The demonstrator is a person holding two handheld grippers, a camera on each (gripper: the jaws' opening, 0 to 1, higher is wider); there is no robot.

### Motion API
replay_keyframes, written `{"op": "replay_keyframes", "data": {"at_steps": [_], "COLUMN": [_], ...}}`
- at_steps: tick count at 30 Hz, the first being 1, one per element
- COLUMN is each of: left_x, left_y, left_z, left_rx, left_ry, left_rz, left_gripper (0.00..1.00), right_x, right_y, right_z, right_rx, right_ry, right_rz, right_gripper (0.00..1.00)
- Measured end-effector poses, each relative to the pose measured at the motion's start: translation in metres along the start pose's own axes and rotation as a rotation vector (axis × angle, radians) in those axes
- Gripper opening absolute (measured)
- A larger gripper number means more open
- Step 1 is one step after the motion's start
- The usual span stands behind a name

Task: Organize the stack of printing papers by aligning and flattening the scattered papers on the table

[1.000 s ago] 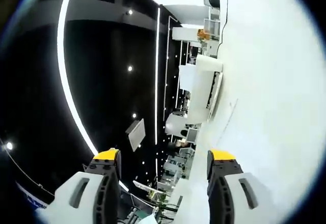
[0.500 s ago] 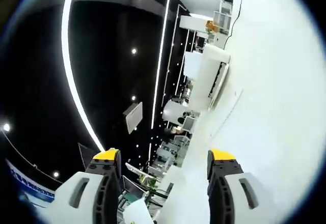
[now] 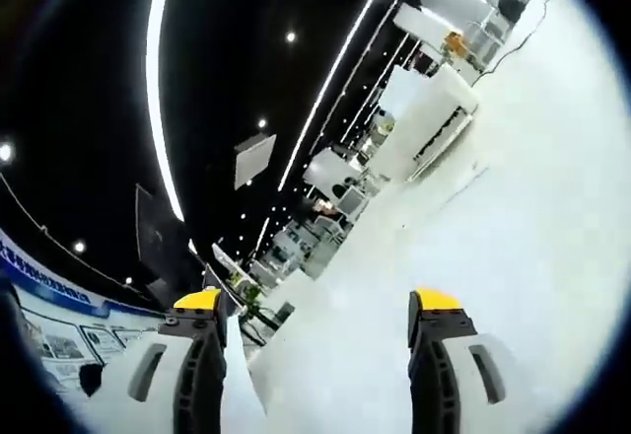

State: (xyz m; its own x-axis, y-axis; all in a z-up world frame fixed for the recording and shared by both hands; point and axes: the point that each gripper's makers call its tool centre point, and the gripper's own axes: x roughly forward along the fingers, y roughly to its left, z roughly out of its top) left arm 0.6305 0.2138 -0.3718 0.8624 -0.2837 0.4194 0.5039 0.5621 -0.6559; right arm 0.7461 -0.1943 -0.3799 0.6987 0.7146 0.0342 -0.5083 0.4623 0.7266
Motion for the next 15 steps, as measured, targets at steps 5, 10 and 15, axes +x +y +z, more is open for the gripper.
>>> {"op": "replay_keyframes", "data": {"at_steps": [5,10,15], "left_x": [0.0,0.0,0.0], "left_y": [0.001,0.001,0.001], "left_z": [0.001,0.001,0.001], "left_rx": [-0.002,-0.003,-0.004], "left_ry": [-0.001,-0.001,-0.003], "left_rz": [0.0,-0.002,-0.004], "left_gripper": [0.06,0.06,0.06], "right_x": [0.006,0.009,0.01], "right_y": [0.013,0.017,0.012], "right_z": [-0.034,-0.071,-0.101], "right_rx": [-0.172,-0.38,-0.602], "right_ry": [0.099,0.212,0.318], "right_rz": [-0.022,-0.058,-0.099], "right_gripper": [0.76,0.82,0.88]}}
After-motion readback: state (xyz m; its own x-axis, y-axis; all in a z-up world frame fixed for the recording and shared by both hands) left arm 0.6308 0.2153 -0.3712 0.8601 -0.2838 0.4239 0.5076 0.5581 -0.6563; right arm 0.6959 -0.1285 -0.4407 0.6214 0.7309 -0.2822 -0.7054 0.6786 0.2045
